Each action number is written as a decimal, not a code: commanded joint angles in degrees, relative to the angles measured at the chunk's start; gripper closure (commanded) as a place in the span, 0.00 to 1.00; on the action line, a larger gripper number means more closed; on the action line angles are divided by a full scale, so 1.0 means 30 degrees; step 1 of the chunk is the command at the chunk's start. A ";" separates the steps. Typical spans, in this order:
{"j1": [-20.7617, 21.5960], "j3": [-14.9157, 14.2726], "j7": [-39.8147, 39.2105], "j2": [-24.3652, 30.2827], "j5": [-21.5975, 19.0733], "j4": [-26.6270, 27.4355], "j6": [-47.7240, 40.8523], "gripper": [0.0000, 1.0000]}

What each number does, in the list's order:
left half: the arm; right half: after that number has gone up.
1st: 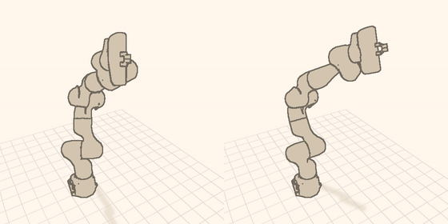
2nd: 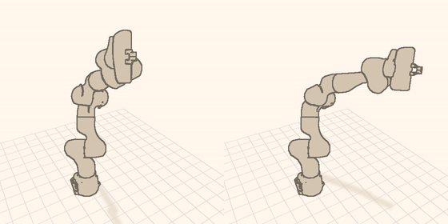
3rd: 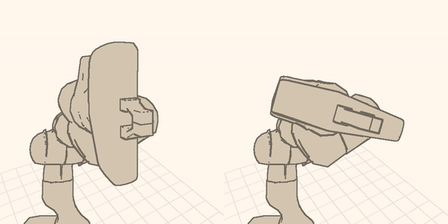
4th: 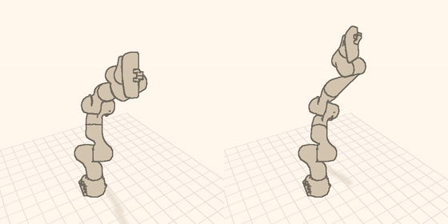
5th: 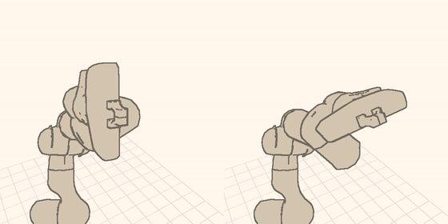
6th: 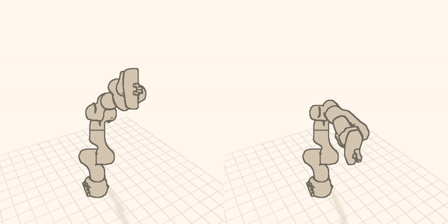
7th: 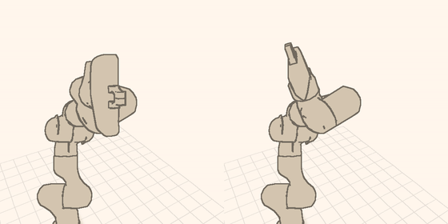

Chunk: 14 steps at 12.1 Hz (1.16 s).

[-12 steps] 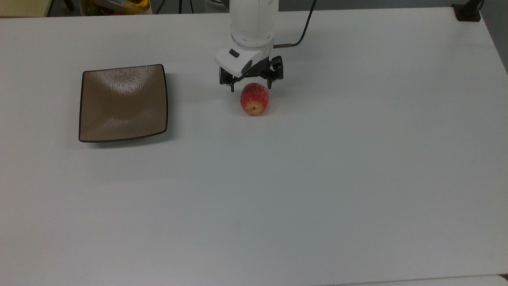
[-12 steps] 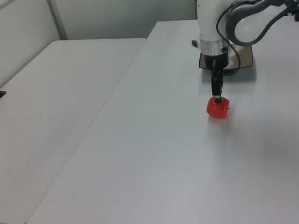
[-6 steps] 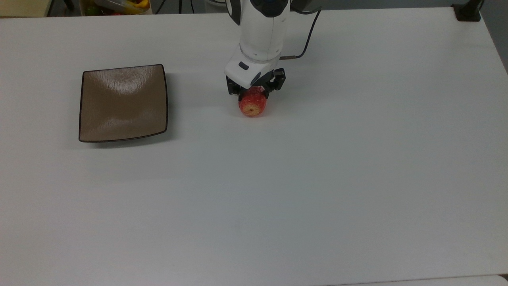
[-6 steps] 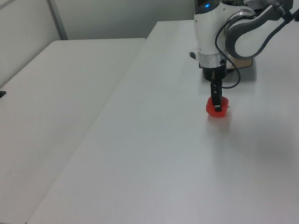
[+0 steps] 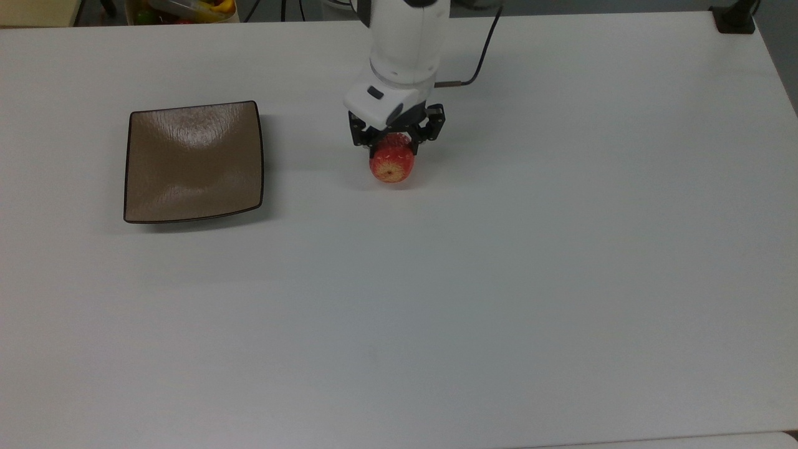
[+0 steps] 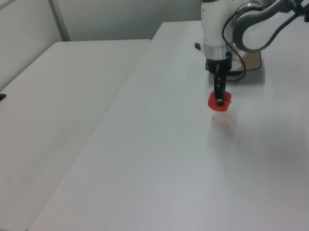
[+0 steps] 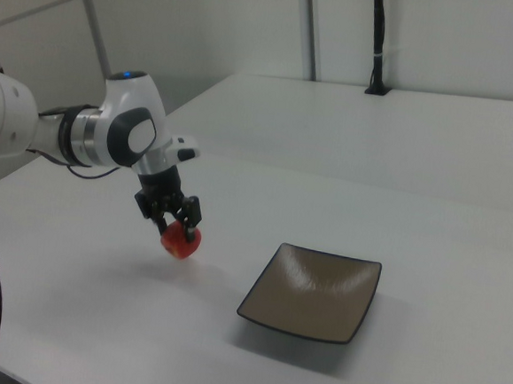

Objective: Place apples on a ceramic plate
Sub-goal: 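Lift the apple and carry it over the brown square plate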

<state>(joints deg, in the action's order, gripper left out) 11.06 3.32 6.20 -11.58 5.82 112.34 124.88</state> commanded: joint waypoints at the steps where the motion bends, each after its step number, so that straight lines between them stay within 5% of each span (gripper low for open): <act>1: -0.1219 0.0007 0.0396 0.2536 0.0287 0.0462 0.0093 0.57; 9: -0.3860 -0.2363 -0.1534 0.2543 0.0375 0.0404 0.0297 0.56; 14: -0.4945 -0.2571 -0.2213 0.0290 0.1633 0.0346 0.1555 0.55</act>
<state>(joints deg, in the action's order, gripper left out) -3.17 -4.07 0.46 -7.54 8.59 113.05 125.71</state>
